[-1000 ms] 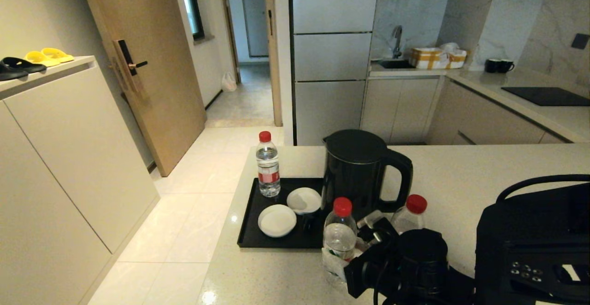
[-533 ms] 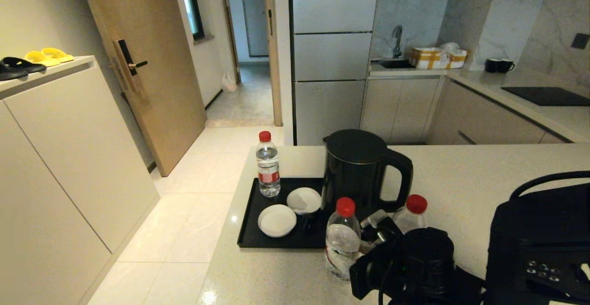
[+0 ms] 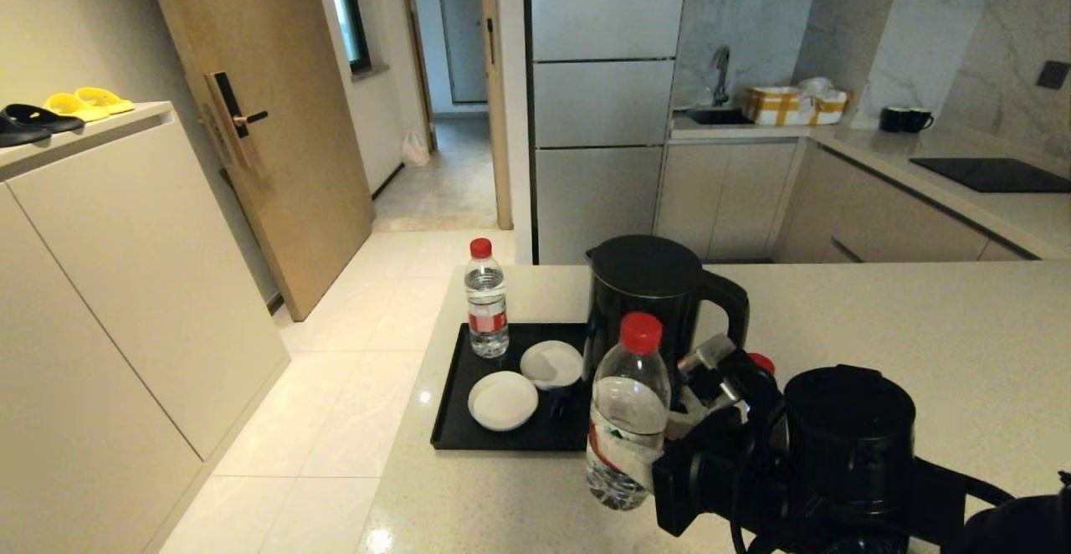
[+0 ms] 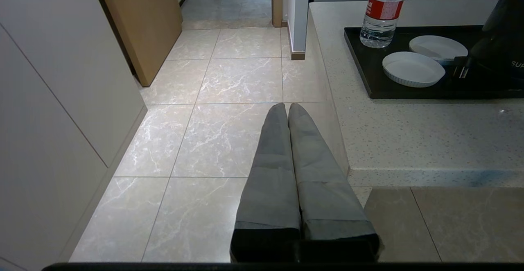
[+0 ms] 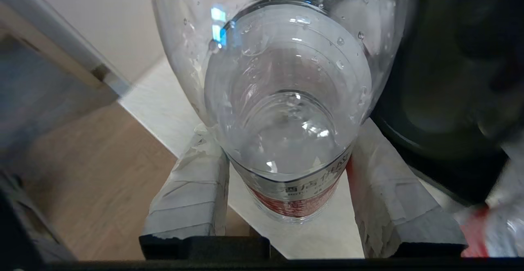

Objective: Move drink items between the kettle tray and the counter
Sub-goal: Return the bottled water to its original position

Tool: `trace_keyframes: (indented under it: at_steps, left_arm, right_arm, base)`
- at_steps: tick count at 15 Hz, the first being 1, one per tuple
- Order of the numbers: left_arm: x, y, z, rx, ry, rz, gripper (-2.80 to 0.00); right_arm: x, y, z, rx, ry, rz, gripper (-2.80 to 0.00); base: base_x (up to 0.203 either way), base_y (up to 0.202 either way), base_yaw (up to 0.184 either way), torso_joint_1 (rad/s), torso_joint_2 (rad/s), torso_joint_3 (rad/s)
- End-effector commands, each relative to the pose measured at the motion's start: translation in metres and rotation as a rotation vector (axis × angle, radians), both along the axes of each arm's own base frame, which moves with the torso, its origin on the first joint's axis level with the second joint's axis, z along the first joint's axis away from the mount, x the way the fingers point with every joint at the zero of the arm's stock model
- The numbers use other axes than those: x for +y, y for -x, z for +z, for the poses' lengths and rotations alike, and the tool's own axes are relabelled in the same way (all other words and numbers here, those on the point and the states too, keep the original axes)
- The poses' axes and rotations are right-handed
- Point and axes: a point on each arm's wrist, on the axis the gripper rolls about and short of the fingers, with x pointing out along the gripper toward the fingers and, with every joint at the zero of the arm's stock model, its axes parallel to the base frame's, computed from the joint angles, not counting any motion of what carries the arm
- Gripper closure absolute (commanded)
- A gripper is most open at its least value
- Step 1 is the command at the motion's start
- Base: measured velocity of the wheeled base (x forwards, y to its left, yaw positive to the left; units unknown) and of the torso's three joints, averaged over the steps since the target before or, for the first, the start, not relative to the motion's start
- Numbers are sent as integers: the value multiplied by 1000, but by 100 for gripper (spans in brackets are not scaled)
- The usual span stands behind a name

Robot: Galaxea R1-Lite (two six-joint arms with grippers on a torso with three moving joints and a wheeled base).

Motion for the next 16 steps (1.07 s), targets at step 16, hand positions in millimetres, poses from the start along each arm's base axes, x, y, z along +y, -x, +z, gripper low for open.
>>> trace_keyframes:
  at_steps: [16]
  left_arm:
    - [0,0,0,1,0,0,0]
  right_arm:
    - [46,-31,-8,-30,5,41,0]
  base:
    - [0,0,0,0,0,0]
